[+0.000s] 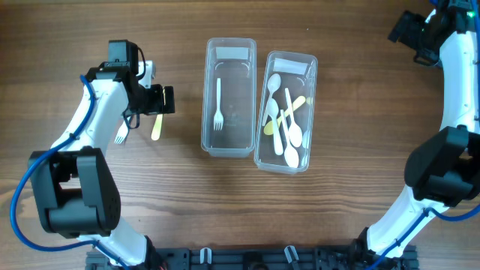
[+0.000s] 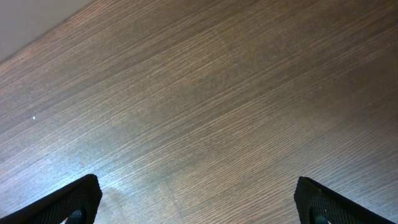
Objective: Pack container
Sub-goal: 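Move the left gripper over the yellow fork and grasp it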
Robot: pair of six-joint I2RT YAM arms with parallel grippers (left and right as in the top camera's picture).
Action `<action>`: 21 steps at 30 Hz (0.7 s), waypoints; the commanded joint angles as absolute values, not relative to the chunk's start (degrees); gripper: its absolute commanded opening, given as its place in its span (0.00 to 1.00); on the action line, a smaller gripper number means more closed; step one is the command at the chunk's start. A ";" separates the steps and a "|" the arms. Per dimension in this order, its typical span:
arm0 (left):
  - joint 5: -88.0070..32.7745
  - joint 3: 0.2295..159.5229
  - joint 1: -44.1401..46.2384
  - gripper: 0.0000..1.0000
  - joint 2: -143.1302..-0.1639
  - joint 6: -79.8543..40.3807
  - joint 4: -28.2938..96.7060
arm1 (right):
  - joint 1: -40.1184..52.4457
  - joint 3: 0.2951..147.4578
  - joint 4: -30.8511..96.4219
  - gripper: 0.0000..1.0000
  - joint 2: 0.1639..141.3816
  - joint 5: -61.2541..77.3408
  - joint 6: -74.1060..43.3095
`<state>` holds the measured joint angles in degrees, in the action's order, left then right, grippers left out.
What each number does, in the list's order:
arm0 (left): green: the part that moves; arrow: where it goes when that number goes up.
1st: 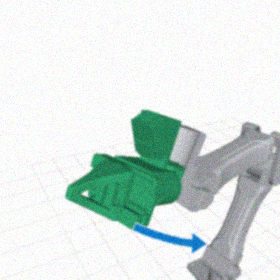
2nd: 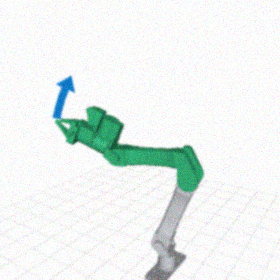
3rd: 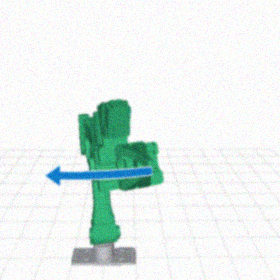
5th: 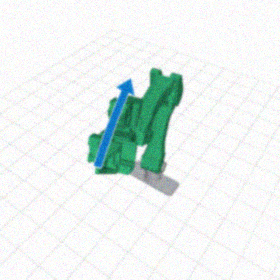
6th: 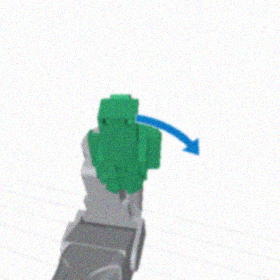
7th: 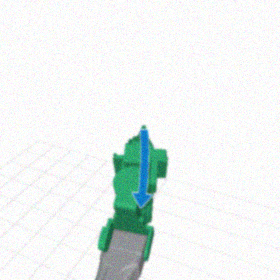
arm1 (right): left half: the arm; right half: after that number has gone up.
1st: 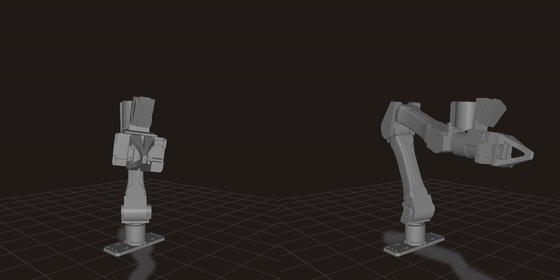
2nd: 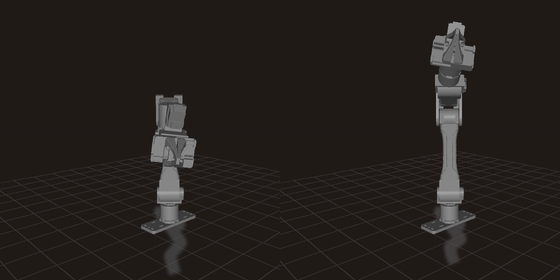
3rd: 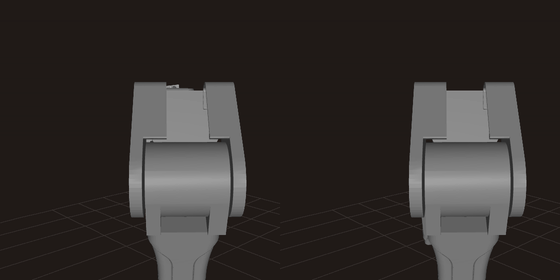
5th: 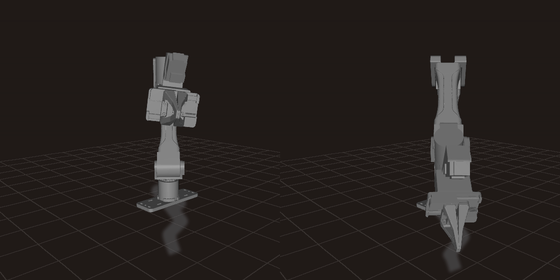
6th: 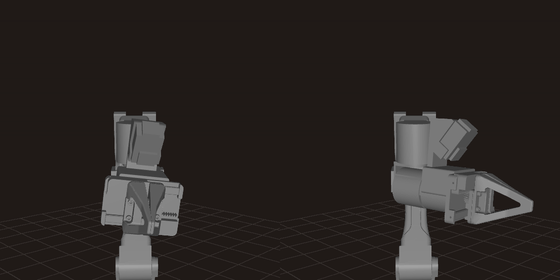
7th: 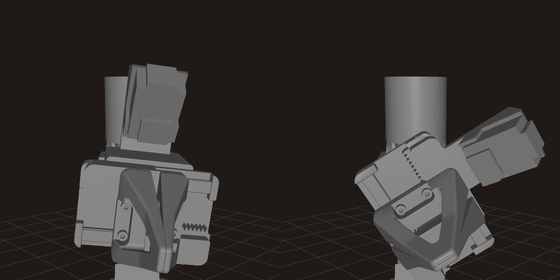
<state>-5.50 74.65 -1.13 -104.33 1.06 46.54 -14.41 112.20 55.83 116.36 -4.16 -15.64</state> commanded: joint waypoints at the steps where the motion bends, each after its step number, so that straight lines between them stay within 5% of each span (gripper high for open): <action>1: -6.35 75.61 -1.32 1.00 -105.19 2.17 45.98 | -14.33 111.98 55.66 1.00 116.90 -5.15 -16.67; 21: -2.15 75.61 1.37 1.00 -111.31 -1.26 44.82 | -14.33 111.98 55.68 1.00 116.90 -5.13 -16.67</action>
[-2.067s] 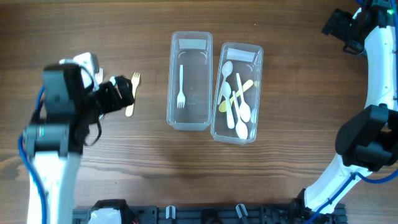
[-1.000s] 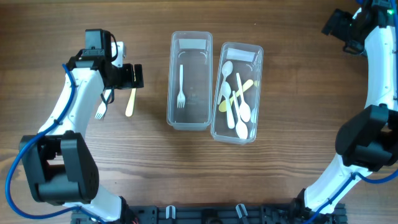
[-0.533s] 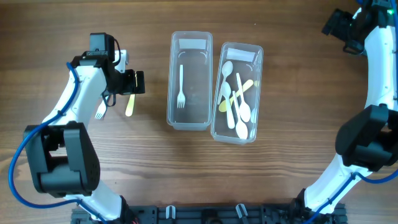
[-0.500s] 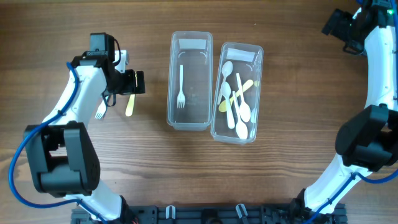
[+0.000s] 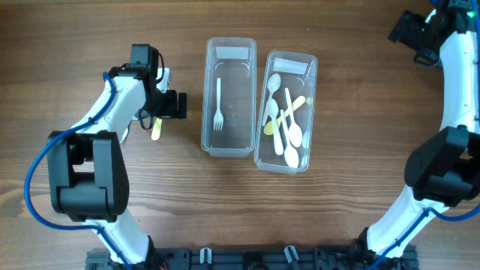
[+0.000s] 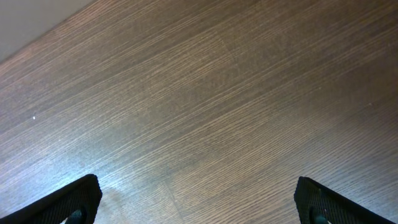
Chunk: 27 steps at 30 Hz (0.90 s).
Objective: Pack container
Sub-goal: 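Move the left gripper over the yellow fork and grasp it, then carry the yellow fork right and release it into the left container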
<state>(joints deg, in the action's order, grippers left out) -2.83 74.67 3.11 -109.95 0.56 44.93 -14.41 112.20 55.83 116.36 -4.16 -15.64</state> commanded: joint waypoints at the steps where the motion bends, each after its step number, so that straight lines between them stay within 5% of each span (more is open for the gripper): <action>1: -2.11 75.61 0.64 1.00 -111.59 -1.76 44.82 | -14.33 111.98 55.68 1.00 116.90 -5.15 -16.67; 27: -0.27 75.61 0.27 1.00 -115.96 -1.76 45.69 | -14.33 111.98 55.68 1.00 116.90 -5.15 -16.64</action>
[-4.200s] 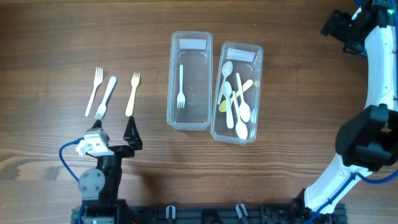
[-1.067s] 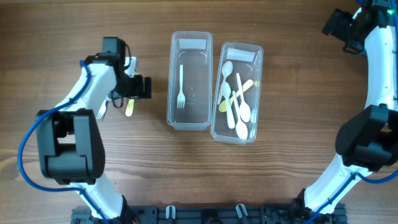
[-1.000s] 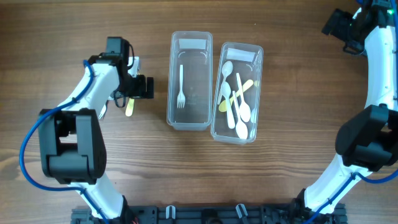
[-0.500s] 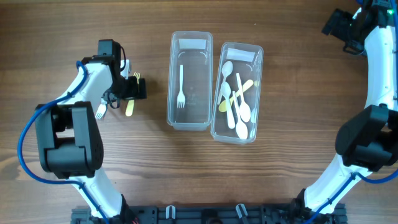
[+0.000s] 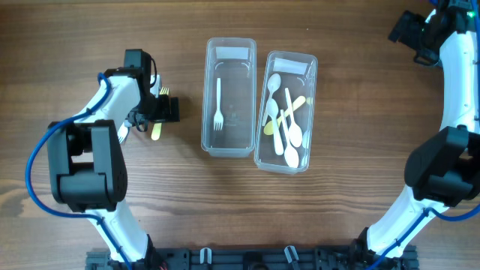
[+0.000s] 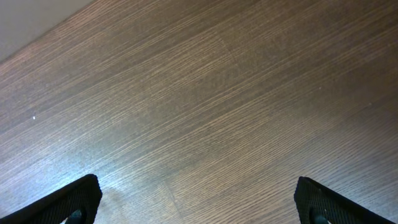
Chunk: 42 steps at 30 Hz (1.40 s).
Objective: Pack container
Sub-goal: 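Carry the yellow fork right and release it into the left container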
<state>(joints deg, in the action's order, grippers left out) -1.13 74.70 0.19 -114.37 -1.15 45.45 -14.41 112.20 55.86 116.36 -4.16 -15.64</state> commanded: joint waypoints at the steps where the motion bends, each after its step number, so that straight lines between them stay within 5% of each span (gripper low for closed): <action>1: -0.30 75.59 0.27 1.00 -116.07 -1.78 45.71 | -14.33 111.98 55.68 1.00 116.90 -5.15 -16.64; 16: 0.08 75.61 0.27 0.99 -117.73 -1.76 43.79 | -14.33 111.98 55.68 1.00 116.90 -5.15 -16.64; 25: 0.10 75.61 0.27 0.14 -117.73 -1.76 42.76 | -14.33 111.98 55.68 1.00 116.90 -5.15 -16.67; 31: 0.10 76.09 0.25 0.04 -117.64 -1.76 42.09 | -14.28 111.98 55.66 1.00 116.90 -5.13 -16.67; 42: -7.88 95.98 0.75 0.04 -114.30 -2.20 50.00 | -14.11 111.98 55.48 1.00 116.90 -5.15 -16.64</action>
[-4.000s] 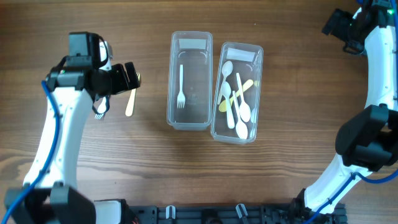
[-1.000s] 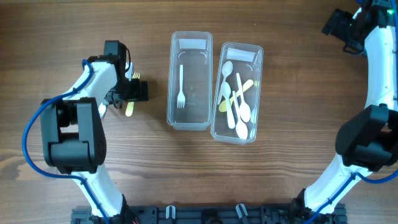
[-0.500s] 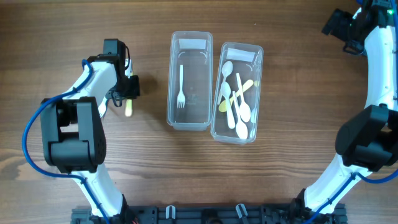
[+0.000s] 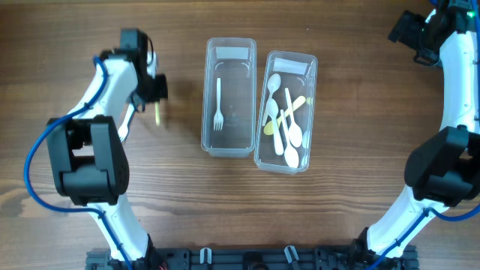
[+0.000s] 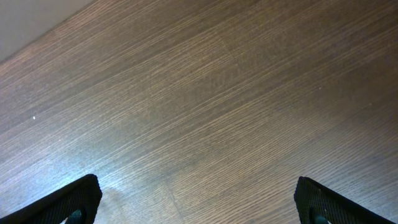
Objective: Pack container
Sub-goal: 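Carry the yellow fork right and release it into the left container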
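Note:
Two clear containers stand side by side mid-table. The left container (image 4: pixel 229 146) holds one white fork (image 4: pixel 218 105); the right container (image 4: pixel 283 163) holds several white and yellow spoons (image 4: pixel 285 120). My left gripper (image 4: pixel 154 88) is to the left of the containers, shut on a yellow fork (image 4: pixel 157 112) that shows as a thin sliver hanging below it. My right gripper (image 5: pixel 196 202) is open over bare wood at the far right corner, nothing between its fingers (image 5: pixel 74 199).
A white fork (image 4: pixel 121 131) lies on the table left of the yellow one, partly hidden by the left arm. The right arm (image 4: pixel 457 67) runs down the table's right edge.
My left gripper has moved toward the far edge, and the yellow fork has left its spot on the table with it. The right gripper has not moved.
My left gripper stood over the yellow fork lying left of the containers, then sat slightly nearer the containers, then lay across the fork's middle. Now it holds the fork off its old spot. The right gripper stayed open in the corner throughout.

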Robot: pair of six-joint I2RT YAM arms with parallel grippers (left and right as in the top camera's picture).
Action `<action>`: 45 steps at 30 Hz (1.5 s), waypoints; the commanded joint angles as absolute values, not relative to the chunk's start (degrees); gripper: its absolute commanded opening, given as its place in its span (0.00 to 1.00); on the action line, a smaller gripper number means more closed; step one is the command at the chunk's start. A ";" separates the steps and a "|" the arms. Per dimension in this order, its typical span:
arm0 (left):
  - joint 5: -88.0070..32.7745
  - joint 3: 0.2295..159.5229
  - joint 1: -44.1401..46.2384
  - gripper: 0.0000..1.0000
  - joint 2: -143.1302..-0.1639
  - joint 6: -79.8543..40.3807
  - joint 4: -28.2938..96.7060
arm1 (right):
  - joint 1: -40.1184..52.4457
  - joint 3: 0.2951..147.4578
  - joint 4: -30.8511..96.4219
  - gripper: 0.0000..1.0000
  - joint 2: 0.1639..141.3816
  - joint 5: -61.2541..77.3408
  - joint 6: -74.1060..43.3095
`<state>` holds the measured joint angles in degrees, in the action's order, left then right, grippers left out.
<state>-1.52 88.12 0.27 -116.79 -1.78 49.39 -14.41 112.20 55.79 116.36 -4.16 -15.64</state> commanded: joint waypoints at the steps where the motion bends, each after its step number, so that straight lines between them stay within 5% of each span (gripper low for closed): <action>1: -9.06 97.45 1.17 0.04 -113.69 -2.20 50.00 | -14.11 111.98 55.48 1.00 116.90 -5.13 -16.64; 18: -10.76 100.20 20.43 0.09 -108.97 -8.21 51.27 | -14.11 111.98 55.48 1.00 116.90 -5.15 -16.67; 24: -9.50 100.20 20.34 0.39 -108.97 -8.19 54.26 | -14.11 111.98 55.48 1.00 116.90 -5.13 -16.64; 25: -9.50 100.20 20.29 0.58 -108.97 -8.19 54.63 | -14.11 111.98 55.48 1.00 116.90 -5.15 -16.64; 26: -9.50 100.20 20.29 0.64 -108.97 -8.19 54.78 | -14.11 112.01 55.48 1.00 116.90 -5.15 -16.67; 32: -5.23 100.20 19.68 0.81 -108.97 -8.16 52.05 | -14.11 111.98 55.48 1.00 116.90 -5.15 -16.67; 34: -2.94 100.22 18.55 1.00 -108.79 -8.16 50.30 | -14.11 111.98 55.48 1.00 116.90 -5.15 -16.64; 45: 3.97 101.27 1.13 1.00 -101.41 -8.14 63.29 | -14.11 111.98 55.48 1.00 116.90 -5.15 -16.64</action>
